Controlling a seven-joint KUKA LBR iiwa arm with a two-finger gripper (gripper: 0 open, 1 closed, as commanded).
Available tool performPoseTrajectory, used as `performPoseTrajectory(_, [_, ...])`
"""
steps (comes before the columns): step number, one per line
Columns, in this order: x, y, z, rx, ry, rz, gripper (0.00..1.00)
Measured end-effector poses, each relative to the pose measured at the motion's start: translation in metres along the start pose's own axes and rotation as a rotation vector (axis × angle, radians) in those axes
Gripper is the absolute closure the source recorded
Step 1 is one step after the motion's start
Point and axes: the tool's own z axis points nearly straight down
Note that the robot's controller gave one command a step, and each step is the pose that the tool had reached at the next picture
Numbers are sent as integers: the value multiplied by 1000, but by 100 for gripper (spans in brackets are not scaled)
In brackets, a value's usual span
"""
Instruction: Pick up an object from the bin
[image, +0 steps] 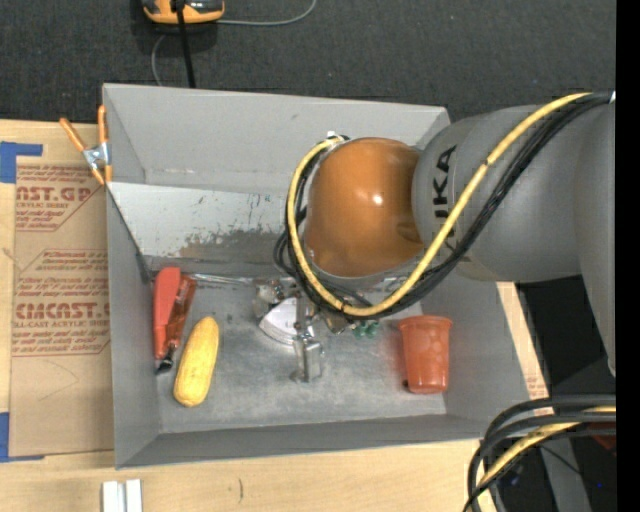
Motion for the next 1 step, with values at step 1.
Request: performPoseTrajectory(1, [-16, 22, 29, 0, -2, -76, 0])
